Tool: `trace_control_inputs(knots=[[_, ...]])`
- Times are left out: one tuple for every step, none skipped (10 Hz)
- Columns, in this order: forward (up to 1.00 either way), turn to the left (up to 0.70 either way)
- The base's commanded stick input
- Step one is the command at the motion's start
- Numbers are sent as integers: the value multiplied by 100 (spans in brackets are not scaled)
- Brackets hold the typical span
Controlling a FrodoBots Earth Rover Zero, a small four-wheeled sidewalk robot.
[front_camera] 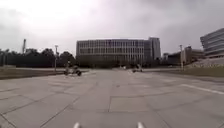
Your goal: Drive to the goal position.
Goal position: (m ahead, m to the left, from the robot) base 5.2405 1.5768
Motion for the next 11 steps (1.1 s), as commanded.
trace_control_inputs(knots=[[50,0],[50,0],[50,0],[50,0],[50,0],[50,0],[50,0],[50,0],[50,0],[50,0],[50,0]])
